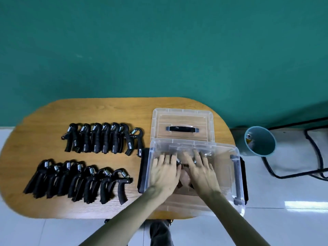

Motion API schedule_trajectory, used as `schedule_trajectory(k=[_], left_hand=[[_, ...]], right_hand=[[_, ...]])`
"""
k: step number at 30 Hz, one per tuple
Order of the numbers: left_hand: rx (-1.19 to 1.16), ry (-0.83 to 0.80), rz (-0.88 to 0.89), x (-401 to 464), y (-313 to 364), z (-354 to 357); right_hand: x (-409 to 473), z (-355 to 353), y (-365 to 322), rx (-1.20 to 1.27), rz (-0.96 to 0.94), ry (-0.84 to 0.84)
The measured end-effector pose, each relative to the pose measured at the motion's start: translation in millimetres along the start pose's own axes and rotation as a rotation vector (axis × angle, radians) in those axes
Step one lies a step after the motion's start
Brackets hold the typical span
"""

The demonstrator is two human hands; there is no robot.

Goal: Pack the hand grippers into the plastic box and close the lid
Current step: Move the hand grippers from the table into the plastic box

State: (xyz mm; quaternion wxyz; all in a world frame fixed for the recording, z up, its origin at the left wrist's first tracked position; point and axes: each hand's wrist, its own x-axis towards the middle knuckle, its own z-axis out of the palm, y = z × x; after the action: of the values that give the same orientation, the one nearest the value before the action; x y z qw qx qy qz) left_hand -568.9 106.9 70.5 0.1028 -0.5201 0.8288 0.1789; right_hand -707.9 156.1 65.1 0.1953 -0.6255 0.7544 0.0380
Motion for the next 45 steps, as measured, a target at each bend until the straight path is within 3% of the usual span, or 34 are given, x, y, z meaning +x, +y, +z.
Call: schedule_trajectory(k=[6,9,13,20,27,45], left_hand=[[-0.018,0.231,-0.049,-28.7,-57.4,-60.8],[-0.026,0.26,-0.087,-39.7,-94.8,-84.6],[-0.043,0.324,-0.134,-55.8,-149.4,-106.0],[-0.037,0.216,-0.297,-80.0,-272.2,-121.4],[-0.063,0.182,-0.41,-96.3,-388.7,-90.3],[-0.218,0.071,-0.511,-87.9,-533.7,21.2]], right_hand=[[6.0,-58.7,-63.6,-0.051,-0.031,0.007],[12.9,-75.1,-106.5,-0.106,-0.12,0.122],[26.0,-81.2,-169.6,-0.107,-0.204,0.119],[58.4,-54.4,-289.1,-0.052,-0.285,0.094],[94.9,-9.0,-383.6,-0.027,-0.323,0.044],[171.6,105.9,-498.1,-0.097,-0.277,-0.051]])
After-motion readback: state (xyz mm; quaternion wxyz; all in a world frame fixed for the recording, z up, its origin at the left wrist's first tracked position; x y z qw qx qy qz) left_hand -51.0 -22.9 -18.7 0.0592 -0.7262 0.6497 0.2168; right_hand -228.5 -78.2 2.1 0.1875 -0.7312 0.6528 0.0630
